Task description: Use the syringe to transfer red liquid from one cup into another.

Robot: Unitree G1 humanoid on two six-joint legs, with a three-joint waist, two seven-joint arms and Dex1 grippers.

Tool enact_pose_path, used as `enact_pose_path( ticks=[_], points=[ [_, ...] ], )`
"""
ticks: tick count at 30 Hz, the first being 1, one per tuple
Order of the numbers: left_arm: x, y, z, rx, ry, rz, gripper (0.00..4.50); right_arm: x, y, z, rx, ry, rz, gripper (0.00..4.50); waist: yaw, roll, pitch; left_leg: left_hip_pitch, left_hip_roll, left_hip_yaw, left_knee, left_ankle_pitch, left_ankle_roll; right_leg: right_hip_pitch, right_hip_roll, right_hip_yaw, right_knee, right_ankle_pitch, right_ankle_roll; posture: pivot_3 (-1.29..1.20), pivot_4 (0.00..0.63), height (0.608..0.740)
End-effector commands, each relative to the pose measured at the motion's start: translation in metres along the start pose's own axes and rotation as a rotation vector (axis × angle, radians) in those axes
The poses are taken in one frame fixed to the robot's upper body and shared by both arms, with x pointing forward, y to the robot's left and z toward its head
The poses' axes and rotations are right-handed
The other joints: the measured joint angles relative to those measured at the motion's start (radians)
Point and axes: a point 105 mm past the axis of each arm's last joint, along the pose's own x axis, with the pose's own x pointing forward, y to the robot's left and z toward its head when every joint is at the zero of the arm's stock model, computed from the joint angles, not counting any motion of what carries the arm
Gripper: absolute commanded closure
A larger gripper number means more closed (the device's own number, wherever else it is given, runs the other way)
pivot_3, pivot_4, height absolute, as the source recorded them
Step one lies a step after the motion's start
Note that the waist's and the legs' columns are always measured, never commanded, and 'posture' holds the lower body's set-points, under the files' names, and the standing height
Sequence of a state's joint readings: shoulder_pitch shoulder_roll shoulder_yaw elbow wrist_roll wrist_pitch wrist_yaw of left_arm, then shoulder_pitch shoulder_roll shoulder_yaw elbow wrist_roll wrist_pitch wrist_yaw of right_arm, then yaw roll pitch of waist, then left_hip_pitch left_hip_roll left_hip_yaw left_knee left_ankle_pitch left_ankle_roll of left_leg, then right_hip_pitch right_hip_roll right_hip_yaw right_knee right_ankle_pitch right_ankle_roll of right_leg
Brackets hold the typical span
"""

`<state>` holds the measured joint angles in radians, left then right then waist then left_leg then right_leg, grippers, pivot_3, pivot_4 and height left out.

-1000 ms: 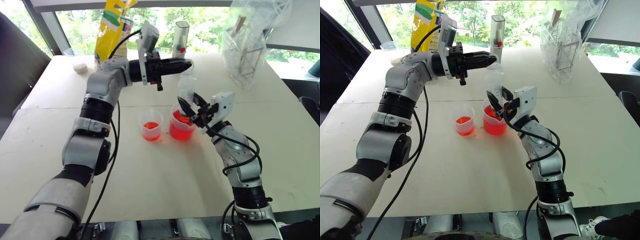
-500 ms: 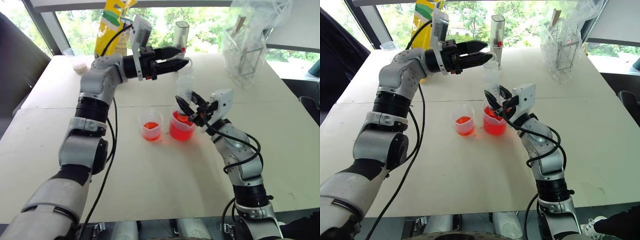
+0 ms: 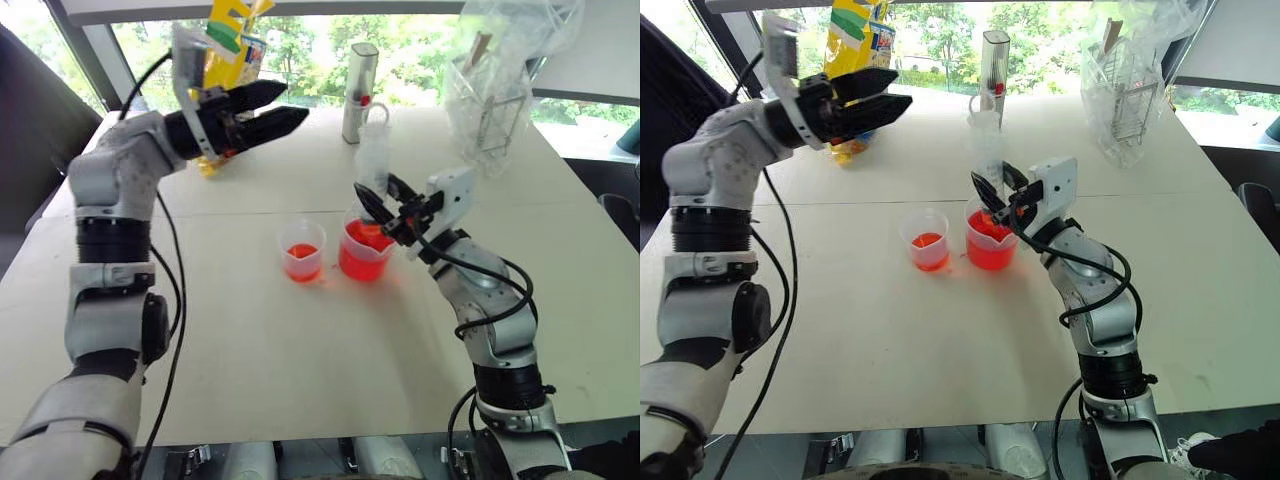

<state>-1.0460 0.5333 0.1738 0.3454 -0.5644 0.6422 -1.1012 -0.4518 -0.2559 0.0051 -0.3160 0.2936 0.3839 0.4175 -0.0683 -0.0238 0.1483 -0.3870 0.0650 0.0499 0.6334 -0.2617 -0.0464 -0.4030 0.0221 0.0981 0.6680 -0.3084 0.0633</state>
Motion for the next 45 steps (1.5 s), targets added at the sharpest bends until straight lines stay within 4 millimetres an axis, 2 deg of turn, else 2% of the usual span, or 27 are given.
enact_pose_path(
  ticks=[1, 5, 8, 14, 22, 29, 34, 38, 45],
  points=[
    [-0.018, 0.002, 0.013, 0.041, -0.008, 0.053, 0.07, 0.009, 0.013, 0.059, -0.047, -0.179, 0.097, 3.15, 0.0, 0.0, 0.0, 0.0, 0.0, 0.0, 0.0, 0.0, 0.0, 0.0, 0.0, 0.0, 0.0, 0.0, 0.0, 0.0, 0.15, 0.74],
    [-0.029, 0.006, 0.012, 0.06, 0.011, 0.103, 0.07, 0.02, 0.036, 0.077, -0.002, -0.226, 0.238, 3.15, 0.002, 0.0, 0.0, 0.0, 0.0, -0.001, 0.0, 0.0, 0.0, 0.0, 0.0, -0.001, 0.0, 0.0, 0.0, 0.0, 0.15, 0.74],
    [-0.033, 0.008, 0.015, 0.064, 0.004, 0.125, 0.07, 0.03, 0.052, 0.077, 0.056, -0.237, 0.306, 3.15, 0.002, 0.0, 0.0, 0.0, 0.0, -0.001, 0.0, 0.0, 0.0, 0.0, 0.0, -0.001, 0.0, 0.0, 0.0, 0.0, 0.15, 0.74],
    [-0.035, -0.001, 0.034, 0.077, -0.046, 0.118, 0.07, 0.039, 0.071, 0.041, 0.119, -0.183, 0.34, 3.15, 0.002, -0.001, -0.001, 0.0, 0.0, -0.001, 0.0, 0.0, 0.0, 0.0, -0.001, -0.001, 0.0, 0.0, 0.0, 0.0, 0.15, 0.74],
    [-0.031, -0.016, 0.062, 0.038, -0.141, 0.075, 0.07, 0.037, 0.073, 0.006, 0.117, -0.119, 0.319, 3.15, -0.001, -0.001, -0.001, 0.0, 0.0, -0.001, 0.0, 0.0, 0.0, 0.0, 0.0, -0.001, 0.0, 0.0, 0.0, 0.0, 0.15, 0.74],
    [-0.018, -0.027, 0.057, -0.02, -0.144, 0.011, 0.07, 0.036, 0.069, -0.003, 0.107, -0.098, 0.301, 3.15, -0.001, -0.001, -0.001, 0.0, 0.0, -0.001, 0.0, 0.0, -0.001, 0.0, 0.0, -0.001, 0.001, 0.0, 0.0, 0.0, 0.15, 0.74],
    [-0.011, -0.04, 0.036, -0.024, -0.047, -0.05, 0.07, 0.035, 0.069, -0.007, 0.1, -0.089, 0.298, 3.15, -0.001, -0.001, -0.001, 0.0, 0.0, -0.001, 0.0, 0.0, -0.001, 0.0, 0.0, -0.001, 0.0, 0.0, 0.0, 0.0, 0.15, 0.74],
    [-0.01, -0.039, 0.018, 0.008, 0.016, -0.037, 0.07, 0.035, 0.068, -0.008, 0.098, -0.088, 0.296, 3.15, -0.001, -0.001, -0.001, 0.001, 0.0, -0.001, 0.0, 0.001, -0.001, 0.0, 0.0, 0.0, 0.001, 0.0, 0.0, 0.0, 0.15, 0.74],
    [-0.006, -0.039, 0.01, 0.015, 0.03, -0.044, 0.07, 0.036, 0.068, -0.006, 0.097, -0.091, 0.294, 3.15, -0.001, -0.001, -0.001, 0.001, 0.0, -0.001, 0.0, 0.001, -0.002, 0.0, 0.0, 0.0, 0.001, 0.0, 0.0, 0.0, 0.15, 0.74]
  ],
)
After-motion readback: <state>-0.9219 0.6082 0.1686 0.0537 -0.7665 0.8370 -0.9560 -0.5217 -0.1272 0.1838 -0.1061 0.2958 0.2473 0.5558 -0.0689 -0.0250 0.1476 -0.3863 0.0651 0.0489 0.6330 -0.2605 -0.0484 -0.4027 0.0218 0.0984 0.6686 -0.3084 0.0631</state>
